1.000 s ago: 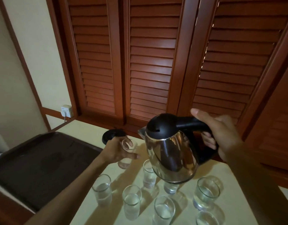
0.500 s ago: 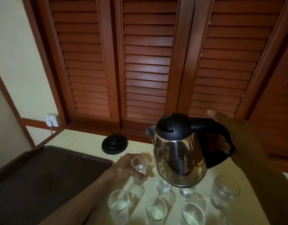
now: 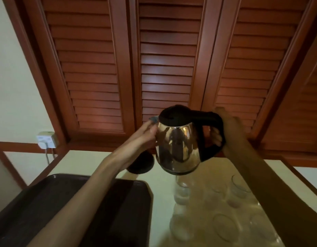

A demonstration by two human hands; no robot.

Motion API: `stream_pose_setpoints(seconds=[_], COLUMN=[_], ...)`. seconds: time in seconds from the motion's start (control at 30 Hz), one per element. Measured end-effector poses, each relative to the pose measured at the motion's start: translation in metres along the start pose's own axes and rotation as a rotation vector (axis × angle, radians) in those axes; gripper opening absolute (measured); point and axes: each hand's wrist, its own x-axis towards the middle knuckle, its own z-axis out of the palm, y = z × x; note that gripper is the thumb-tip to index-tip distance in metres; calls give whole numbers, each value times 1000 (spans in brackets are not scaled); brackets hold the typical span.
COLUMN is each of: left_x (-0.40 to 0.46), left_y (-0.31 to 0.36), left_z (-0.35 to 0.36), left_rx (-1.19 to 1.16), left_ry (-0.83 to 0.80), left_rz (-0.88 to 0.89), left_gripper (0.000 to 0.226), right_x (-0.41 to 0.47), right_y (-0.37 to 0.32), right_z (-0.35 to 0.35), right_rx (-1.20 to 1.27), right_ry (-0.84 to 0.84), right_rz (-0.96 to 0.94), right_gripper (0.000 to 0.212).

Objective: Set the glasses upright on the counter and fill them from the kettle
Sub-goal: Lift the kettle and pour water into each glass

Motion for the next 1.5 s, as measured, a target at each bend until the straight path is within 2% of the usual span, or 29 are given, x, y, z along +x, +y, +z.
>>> stream_pose_setpoints(seconds=[0.03,0.23,0.33,0.4,0.47,0.57,0.67,0.77,1.0,1.1,1.2,1.37,1.5], left_x=[2,17,28,34,41,50,58,63,60,54,50,59,52], left_y=[6,4,-22,-38,-53,-70,-81,-85,-91,-94,-98,-92,-100], left_z=[-6,-45,-67,-78,-87,-94,-98,-100,-92,-84,-78,-77,-75], left_rx=[14,-5,-37,-43,-30,-15,26,66,-40,-35,-19,-27,15], left_ry=[46,358,447,456,454,471,484,509,527,509,500,499,467], left_rz=[-7,-94,-114,-146,-174,-193,-197,-180,-171,-144,-145,-143,-72], left_gripper=[71,106,100,90,90,96,92,87,57,64,73,69,62], right_x=[6,48,72,83,92,102,112,120,133,131,129,135,132], right_y=[7,60,94,115,134,158,174,180,180,180,180,181,191], right_z=[14,88,114,123,128,131,130,130,134,128,124,128,121], right_rx=[4,-21,-107,-129,-119,-89,-86,-86,-132,-132,-123,-117,-132], right_ry=[-14,-129,-118,-110,-110,-146,-168,-177,-252,-295,-290,-248,-231], right_rz=[6,37,48,69,99,146,180,183,209,275,307,297,279], right_gripper=[52,55,62,67,69,62,52,53,65,77,78,79,75])
